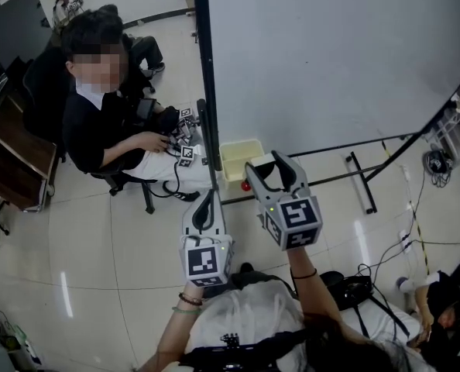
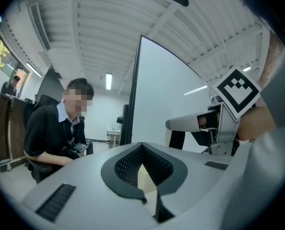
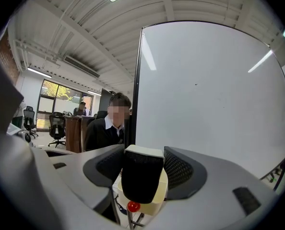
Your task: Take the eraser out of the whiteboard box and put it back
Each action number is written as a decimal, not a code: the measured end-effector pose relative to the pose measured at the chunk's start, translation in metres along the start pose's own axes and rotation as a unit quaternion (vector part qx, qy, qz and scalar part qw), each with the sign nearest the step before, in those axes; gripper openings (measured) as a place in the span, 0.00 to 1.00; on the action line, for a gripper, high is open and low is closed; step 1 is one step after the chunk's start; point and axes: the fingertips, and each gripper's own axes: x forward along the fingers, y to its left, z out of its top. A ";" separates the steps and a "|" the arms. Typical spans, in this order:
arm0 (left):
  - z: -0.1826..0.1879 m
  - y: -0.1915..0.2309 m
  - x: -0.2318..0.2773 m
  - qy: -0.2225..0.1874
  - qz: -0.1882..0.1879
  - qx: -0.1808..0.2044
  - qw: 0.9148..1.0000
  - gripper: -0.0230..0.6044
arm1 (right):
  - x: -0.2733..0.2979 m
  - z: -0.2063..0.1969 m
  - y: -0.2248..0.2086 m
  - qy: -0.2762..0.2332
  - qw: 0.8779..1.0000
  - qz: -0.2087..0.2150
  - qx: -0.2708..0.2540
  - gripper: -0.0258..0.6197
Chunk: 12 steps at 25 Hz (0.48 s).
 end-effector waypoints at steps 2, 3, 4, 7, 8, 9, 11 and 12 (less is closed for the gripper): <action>-0.002 0.002 -0.002 0.004 0.004 0.001 1.000 0.04 | 0.003 -0.001 0.000 0.002 1.000 0.000 0.001 0.45; -0.004 0.004 -0.003 0.006 0.008 0.000 1.000 0.04 | 0.006 -0.003 -0.001 0.004 1.000 0.000 0.000 0.45; -0.005 0.007 -0.005 0.008 0.013 -0.001 1.000 0.04 | 0.009 -0.006 -0.002 0.007 1.000 -0.002 -0.002 0.45; -0.007 0.019 -0.008 0.013 0.032 -0.002 0.999 0.04 | 0.023 -0.011 -0.003 0.018 1.000 -0.017 -0.007 0.45; -0.007 0.021 -0.009 0.014 0.036 -0.003 0.999 0.04 | 0.028 -0.013 -0.003 0.023 0.999 -0.021 -0.012 0.45; -0.007 0.022 -0.009 0.015 0.039 -0.004 0.999 0.04 | 0.035 -0.018 -0.004 0.030 0.999 -0.023 -0.019 0.45; -0.008 0.024 -0.010 0.015 0.046 -0.008 0.999 0.04 | 0.050 -0.036 -0.007 0.058 0.998 -0.021 -0.033 0.45; -0.009 0.025 -0.010 0.015 0.050 -0.009 0.999 0.04 | 0.057 -0.050 -0.007 0.079 0.996 -0.017 -0.037 0.45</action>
